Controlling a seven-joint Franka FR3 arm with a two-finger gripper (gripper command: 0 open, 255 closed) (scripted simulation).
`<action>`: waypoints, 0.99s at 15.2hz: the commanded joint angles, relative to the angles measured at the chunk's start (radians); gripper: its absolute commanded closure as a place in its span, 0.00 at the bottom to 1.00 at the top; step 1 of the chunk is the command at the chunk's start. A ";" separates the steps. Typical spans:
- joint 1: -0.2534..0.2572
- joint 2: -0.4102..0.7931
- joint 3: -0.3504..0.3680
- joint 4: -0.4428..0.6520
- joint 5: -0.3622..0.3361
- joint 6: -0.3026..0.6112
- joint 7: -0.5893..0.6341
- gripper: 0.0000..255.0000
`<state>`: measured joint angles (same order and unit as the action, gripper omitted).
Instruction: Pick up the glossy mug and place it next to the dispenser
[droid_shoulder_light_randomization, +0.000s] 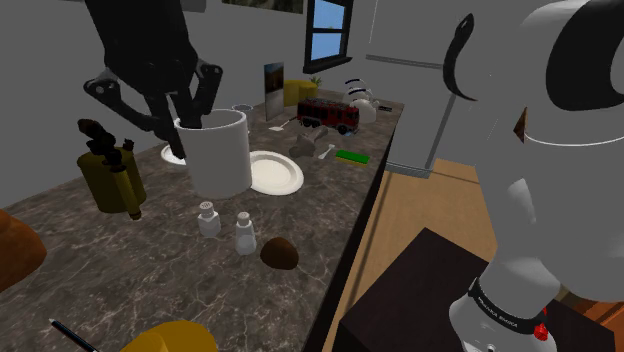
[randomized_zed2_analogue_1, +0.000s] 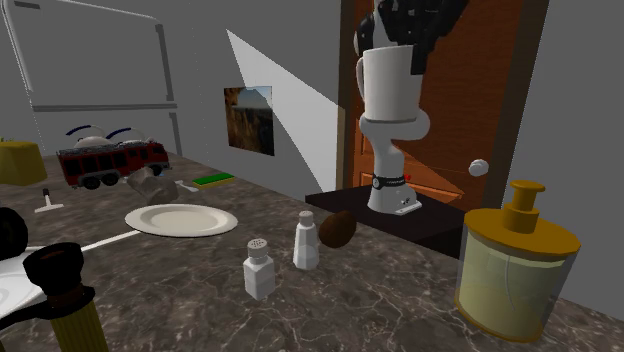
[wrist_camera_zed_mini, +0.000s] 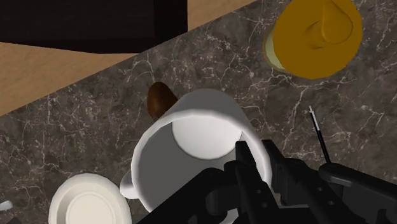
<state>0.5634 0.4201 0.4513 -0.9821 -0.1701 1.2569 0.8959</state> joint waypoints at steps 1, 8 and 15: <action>0.069 0.083 0.005 0.124 -0.033 -0.044 0.044 1.00; 0.085 0.096 0.008 0.067 -0.034 0.023 0.075 1.00; 0.038 0.031 0.014 -0.136 -0.007 0.161 0.075 1.00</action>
<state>0.6093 0.4613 0.4645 -1.0859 -0.1807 1.3944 0.9721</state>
